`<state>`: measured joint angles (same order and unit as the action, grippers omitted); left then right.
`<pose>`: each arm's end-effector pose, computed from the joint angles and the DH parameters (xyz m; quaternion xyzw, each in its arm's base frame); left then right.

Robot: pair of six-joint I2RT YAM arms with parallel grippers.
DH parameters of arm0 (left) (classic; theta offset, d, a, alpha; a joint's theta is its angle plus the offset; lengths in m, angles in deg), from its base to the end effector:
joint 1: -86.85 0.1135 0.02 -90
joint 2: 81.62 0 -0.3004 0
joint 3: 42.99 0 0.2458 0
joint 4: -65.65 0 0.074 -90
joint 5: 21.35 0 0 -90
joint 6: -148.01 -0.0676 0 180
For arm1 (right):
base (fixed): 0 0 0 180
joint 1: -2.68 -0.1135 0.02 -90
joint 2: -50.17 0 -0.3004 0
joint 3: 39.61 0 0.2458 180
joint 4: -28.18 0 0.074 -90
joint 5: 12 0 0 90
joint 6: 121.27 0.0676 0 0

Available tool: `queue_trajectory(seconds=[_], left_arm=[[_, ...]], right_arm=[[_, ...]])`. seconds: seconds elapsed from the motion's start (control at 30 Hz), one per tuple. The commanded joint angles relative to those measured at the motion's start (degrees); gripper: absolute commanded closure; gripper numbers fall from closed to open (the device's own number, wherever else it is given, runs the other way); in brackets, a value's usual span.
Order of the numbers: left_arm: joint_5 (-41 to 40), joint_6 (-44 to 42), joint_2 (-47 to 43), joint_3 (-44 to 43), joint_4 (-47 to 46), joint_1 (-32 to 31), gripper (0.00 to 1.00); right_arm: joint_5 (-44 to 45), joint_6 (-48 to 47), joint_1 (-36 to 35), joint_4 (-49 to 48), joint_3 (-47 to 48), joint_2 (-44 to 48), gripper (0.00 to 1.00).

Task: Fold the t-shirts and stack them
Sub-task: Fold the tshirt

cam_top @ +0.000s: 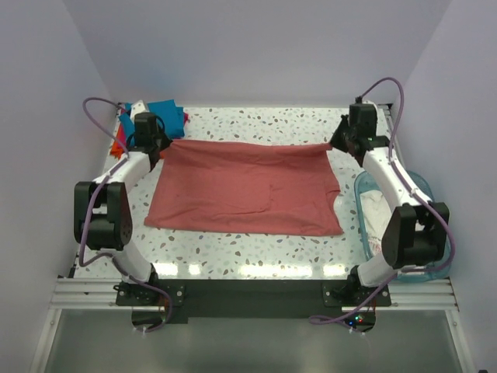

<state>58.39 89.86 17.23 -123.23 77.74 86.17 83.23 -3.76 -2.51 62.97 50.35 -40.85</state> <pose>0.4201 0.0071 0.2601 -0.2752 0.8219 -0.0634 0.4948 0.3846 0.0287 0.3265 0.1925 0.8686 0.0890 0.4477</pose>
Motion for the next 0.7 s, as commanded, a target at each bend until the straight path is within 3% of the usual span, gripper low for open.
queue_trajectory(seconds=[0.0, 0.67], left_arm=[[-1.9, 2.0, -5.1, 4.0, -0.7, 0.7, 1.0], [-4.0, 11.4, -17.3, 22.5, 0.6, 0.7, 1.0]], right_arm=[[-0.7, 1.6, 0.2, -2.0, -5.2, 7.9, 1.0], [-5.1, 5.9, -1.4, 0.5, -34.2, 34.1, 1.0]])
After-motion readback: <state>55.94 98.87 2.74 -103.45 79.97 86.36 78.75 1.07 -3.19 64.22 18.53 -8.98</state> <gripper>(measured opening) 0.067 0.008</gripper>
